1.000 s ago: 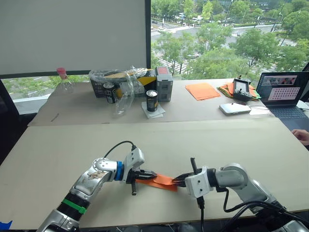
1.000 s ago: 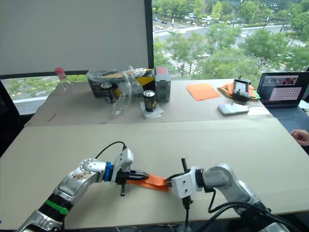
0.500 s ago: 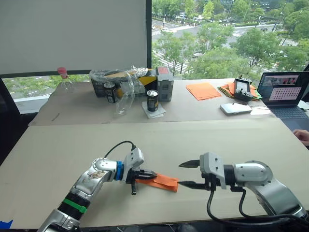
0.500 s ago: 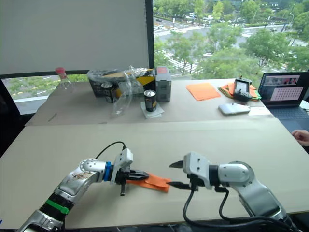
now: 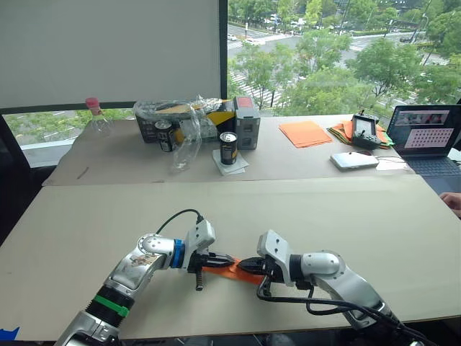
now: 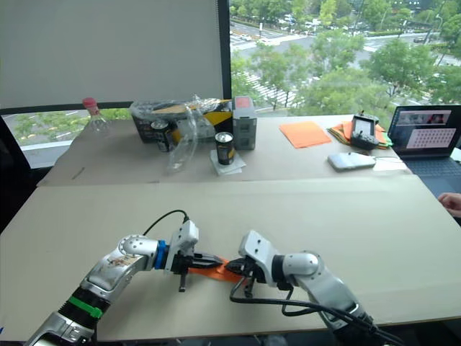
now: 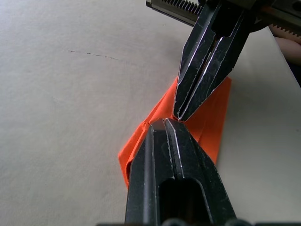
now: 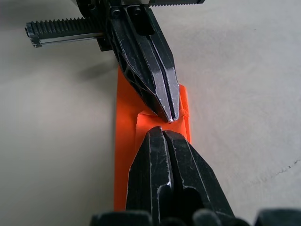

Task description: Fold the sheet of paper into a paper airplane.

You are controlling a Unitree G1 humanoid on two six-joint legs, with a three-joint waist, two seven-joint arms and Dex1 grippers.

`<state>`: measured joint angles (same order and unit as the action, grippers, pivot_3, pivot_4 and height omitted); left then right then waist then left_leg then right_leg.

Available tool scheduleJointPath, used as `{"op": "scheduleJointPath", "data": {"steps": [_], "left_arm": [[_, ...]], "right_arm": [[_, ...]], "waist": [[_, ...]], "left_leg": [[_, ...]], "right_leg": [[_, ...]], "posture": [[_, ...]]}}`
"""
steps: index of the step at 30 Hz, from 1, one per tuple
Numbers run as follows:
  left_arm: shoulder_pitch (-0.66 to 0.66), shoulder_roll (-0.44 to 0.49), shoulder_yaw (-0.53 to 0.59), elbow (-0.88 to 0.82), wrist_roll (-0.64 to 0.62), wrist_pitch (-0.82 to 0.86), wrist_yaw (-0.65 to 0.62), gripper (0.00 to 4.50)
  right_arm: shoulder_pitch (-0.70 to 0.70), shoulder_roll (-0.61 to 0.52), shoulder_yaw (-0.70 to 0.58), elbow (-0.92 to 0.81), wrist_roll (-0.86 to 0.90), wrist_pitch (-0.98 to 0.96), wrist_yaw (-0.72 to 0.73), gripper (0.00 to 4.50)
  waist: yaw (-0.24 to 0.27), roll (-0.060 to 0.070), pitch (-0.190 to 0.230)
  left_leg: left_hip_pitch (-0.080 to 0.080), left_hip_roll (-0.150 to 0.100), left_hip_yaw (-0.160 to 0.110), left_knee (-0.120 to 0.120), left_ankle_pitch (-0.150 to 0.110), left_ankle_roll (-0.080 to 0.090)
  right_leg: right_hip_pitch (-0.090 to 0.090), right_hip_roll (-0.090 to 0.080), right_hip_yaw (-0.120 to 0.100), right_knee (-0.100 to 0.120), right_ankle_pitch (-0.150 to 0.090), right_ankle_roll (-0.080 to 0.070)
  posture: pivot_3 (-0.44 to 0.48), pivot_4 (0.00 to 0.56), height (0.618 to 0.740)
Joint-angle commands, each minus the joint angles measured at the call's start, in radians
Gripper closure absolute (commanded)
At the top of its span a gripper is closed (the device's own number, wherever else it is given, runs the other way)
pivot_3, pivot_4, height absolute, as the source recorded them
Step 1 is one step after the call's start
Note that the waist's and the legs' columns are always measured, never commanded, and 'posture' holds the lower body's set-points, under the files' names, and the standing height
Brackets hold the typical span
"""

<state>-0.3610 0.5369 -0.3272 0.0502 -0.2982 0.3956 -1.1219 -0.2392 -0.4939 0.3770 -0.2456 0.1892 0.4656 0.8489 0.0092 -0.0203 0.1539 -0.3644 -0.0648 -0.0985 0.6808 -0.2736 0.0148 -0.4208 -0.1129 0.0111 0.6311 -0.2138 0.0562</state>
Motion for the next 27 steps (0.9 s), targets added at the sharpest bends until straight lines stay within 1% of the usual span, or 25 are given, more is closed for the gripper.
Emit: {"op": "scheduleJointPath", "data": {"steps": [1, 5, 8, 11, 20, 23, 26, 27], "left_arm": [[0.027, 0.022, -0.019, 0.035, 0.052, 0.041, 0.021, 4.5], [0.031, 0.025, -0.016, 0.034, 0.051, 0.04, 0.022, 4.5], [0.032, 0.026, -0.015, 0.035, 0.05, 0.039, 0.024, 4.5], [0.033, 0.023, -0.016, 0.034, 0.05, 0.039, 0.025, 4.5], [0.031, 0.019, -0.02, 0.046, 0.051, 0.032, 0.023, 4.5], [0.028, 0.016, -0.022, 0.049, 0.051, 0.03, 0.024, 4.5], [0.026, 0.011, -0.022, 0.049, 0.049, 0.032, 0.026, 4.5], [0.025, 0.01, -0.021, 0.05, 0.049, 0.031, 0.026, 4.5]], "right_arm": [[-0.015, 0.003, -0.006, 0.034, -0.016, 0.016, -0.013, 4.48], [0.009, -0.009, -0.011, 0.055, -0.024, 0.023, -0.024, 4.48], [0.059, -0.038, -0.036, 0.038, -0.012, 0.026, -0.023, 4.48], [0.125, -0.051, -0.126, 0.013, 0.049, 0.074, -0.042, 4.48], [0.266, -0.155, -0.238, -0.047, 0.085, 0.082, -0.031, 4.48], [0.263, -0.153, -0.271, -0.076, 0.118, 0.06, -0.029, 4.48], [0.208, -0.128, -0.302, -0.138, 0.157, -0.001, -0.024, 4.48], [0.178, -0.134, -0.284, -0.162, 0.139, -0.009, -0.025, 4.48]], "waist": [[-0.001, 0.0, 0.0], [-0.003, 0.0, 0.0], [-0.001, 0.0, 0.0], [0.001, 0.0, -0.001], [0.003, 0.001, -0.003], [0.003, 0.0, -0.003], [0.002, 0.0, -0.003], [0.002, 0.0, -0.003]], "left_leg": [[0.0, 0.0, 0.0, 0.0, 0.0, 0.0], [0.001, 0.0, 0.0, 0.0, 0.0, 0.0], [0.001, 0.001, 0.0, 0.0, 0.0, 0.0], [0.001, 0.0, 0.0, 0.0, 0.0, 0.0], [0.001, 0.001, 0.0, 0.0, 0.0, 0.0], [0.001, 0.001, 0.0, 0.0, 0.0, 0.0], [0.0, 0.001, 0.0, 0.0, 0.0, 0.0], [0.0, 0.001, 0.0, 0.0, 0.0, 0.0]], "right_leg": [[0.0, 0.0, 0.0, 0.0, 0.0, 0.0], [0.0, 0.001, 0.0, 0.0, 0.0, 0.0], [0.001, 0.001, 0.0, 0.0, -0.001, 0.002], [0.001, 0.0, 0.0, -0.001, -0.001, 0.001], [0.002, 0.0, 0.0, -0.001, -0.003, 0.004], [0.003, 0.0, 0.0, -0.001, -0.003, 0.005], [0.002, 0.0, 0.0, -0.001, -0.003, 0.005], [0.002, 0.0, 0.0, -0.001, -0.003, 0.005]], "posture": [[0.0, 0.15, 0.695], [0.0, 0.15, 0.695], [0.0, 0.15, 0.695], [0.0, 0.15, 0.695], [0.0, 0.15, 0.695], [0.0, 0.15, 0.695], [0.0, 0.15, 0.695], [0.0, 0.15, 0.695]]}}
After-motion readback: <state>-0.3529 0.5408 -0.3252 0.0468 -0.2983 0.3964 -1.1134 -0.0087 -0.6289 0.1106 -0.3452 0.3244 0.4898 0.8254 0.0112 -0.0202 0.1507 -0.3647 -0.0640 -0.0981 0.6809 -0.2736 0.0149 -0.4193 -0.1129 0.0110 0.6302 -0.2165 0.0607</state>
